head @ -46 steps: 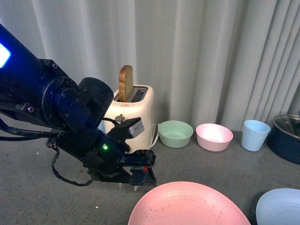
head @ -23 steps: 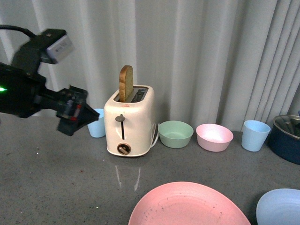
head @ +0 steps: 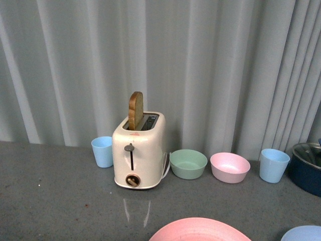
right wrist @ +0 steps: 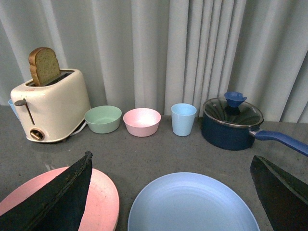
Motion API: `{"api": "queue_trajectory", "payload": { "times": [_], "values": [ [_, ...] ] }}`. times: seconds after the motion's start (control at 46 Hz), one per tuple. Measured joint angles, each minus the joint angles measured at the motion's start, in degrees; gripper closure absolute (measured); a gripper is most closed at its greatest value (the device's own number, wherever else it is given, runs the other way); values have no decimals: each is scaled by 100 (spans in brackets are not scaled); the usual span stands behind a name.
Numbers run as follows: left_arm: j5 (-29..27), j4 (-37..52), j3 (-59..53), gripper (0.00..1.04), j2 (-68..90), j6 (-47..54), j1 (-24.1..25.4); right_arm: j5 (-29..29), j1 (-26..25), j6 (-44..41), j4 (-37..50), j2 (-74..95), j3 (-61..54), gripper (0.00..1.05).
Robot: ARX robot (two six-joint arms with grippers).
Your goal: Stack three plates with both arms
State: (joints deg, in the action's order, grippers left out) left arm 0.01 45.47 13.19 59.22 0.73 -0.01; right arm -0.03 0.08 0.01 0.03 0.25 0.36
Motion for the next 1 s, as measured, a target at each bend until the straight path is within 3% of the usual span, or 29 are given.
{"api": "queue_trajectory", "payload": {
  "times": [0.653,1.001],
  "values": [
    [-4,-874,-1156,101,-2166,-70,0,0,0,0,0,0,0,7],
    [-4,-2076,-1163,101,-3451,-76,0,-2,0,0,0,0,0,7]
  ]
}}
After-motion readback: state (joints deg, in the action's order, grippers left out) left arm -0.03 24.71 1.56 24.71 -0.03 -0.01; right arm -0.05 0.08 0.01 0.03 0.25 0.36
